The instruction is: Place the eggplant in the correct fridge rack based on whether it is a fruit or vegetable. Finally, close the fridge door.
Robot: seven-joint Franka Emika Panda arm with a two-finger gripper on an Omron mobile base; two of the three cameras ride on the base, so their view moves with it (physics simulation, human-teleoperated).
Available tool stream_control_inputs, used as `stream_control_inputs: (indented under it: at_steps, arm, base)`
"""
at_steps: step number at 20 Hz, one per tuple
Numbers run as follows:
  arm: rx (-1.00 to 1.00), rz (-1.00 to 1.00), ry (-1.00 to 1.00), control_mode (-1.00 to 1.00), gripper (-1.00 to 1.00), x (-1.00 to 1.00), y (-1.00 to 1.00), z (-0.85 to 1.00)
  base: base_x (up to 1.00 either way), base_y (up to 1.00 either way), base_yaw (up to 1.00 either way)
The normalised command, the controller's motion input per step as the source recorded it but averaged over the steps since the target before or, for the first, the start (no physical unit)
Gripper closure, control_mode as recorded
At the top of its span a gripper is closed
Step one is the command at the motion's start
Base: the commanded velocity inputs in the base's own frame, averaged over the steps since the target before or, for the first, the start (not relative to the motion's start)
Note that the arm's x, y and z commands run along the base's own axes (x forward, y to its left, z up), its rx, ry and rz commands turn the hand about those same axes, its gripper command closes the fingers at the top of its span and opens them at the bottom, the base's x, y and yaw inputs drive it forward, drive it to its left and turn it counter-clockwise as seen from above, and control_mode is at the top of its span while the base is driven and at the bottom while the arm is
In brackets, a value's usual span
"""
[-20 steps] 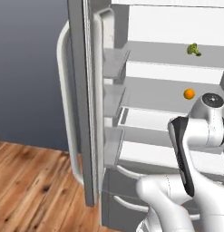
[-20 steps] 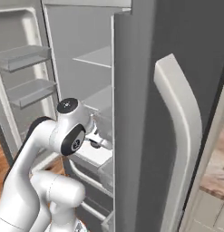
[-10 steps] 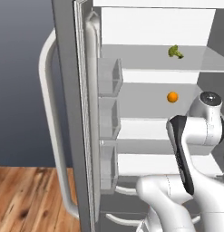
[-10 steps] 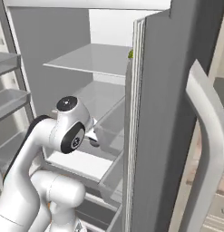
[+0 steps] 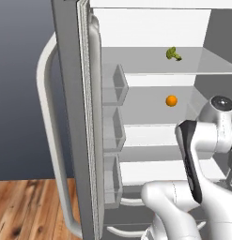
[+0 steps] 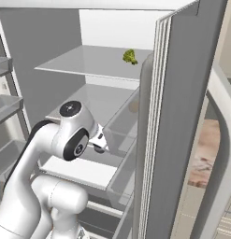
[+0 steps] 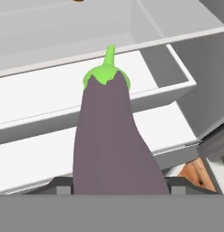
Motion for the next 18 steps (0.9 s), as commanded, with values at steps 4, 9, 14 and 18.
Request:
stream_control_inputs:
  at_steps: [4, 9, 14, 18]
  arm:
    - [0.00, 0.00, 0.00, -1.00, 1.00, 0.00, 0.00, 0.00]
    - [0.00, 0.02, -0.09, -1.00, 1.00, -0.15, 0.00, 0.15]
    - [-0.01, 0.04, -0.22, -1.00, 1.00, -0.34, 0.00, 0.40]
    - [-0.05, 0.03, -0.28, -1.00, 1.00, -0.28, 0.11, 0.54]
  base:
    - [0.00, 0.00, 0.00]
    - [0.00, 0.00, 0.00]
    - [0.00, 0.00, 0.00]
    - [0.00, 0.00, 0.00]
